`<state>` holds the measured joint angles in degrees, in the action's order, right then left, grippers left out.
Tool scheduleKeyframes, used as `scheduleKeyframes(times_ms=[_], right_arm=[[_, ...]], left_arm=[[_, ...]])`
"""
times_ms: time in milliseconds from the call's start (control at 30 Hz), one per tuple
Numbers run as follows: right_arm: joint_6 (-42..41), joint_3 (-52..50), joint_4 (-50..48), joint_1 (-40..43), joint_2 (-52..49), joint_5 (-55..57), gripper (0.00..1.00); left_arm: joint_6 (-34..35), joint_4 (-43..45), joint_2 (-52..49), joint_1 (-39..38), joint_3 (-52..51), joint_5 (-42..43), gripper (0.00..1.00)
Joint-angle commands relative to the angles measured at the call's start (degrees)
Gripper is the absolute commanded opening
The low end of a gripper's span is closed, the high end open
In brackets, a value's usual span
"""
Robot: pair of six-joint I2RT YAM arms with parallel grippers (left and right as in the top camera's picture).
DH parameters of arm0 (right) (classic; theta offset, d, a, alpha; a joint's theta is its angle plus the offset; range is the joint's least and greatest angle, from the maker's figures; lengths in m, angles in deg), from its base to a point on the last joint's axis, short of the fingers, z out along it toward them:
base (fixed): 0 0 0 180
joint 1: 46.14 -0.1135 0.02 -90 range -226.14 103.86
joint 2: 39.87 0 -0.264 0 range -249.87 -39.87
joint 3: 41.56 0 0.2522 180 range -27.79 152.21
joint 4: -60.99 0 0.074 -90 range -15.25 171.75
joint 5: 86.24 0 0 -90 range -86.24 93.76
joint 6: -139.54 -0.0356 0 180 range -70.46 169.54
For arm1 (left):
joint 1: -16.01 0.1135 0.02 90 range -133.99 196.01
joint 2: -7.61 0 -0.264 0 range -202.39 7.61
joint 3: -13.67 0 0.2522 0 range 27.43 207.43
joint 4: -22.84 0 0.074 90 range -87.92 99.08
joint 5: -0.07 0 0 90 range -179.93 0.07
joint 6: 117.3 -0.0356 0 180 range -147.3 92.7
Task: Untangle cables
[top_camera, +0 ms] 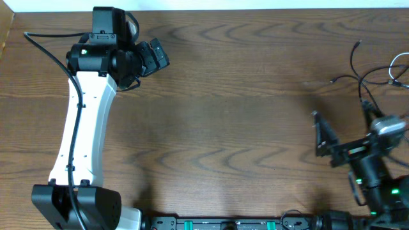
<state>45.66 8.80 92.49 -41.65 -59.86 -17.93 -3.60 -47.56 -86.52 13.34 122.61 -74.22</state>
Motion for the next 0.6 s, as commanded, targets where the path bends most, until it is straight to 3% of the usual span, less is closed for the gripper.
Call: scheduleKeyframes(times_ms=[0,267,567], right_arm=[[0.31,-9.11,-5.03,-5.29,4.61,10.67,0.99],[0.31,-27.5,-15.76,-7.06,12.74,14.08,0.99],[-0.07,-36.28,-13.9,-7.08,17.16,13.09,0.99]], left_arm=[[-0.57,-0.11,-0.09,0.2,0.9,-0.59,0.99],[-0.57,-0.11,-0.09,0.2,0.9,-0.59,0.99],[-0.57,-0.11,-0.09,0.2,0.9,-0.59,0.99]])
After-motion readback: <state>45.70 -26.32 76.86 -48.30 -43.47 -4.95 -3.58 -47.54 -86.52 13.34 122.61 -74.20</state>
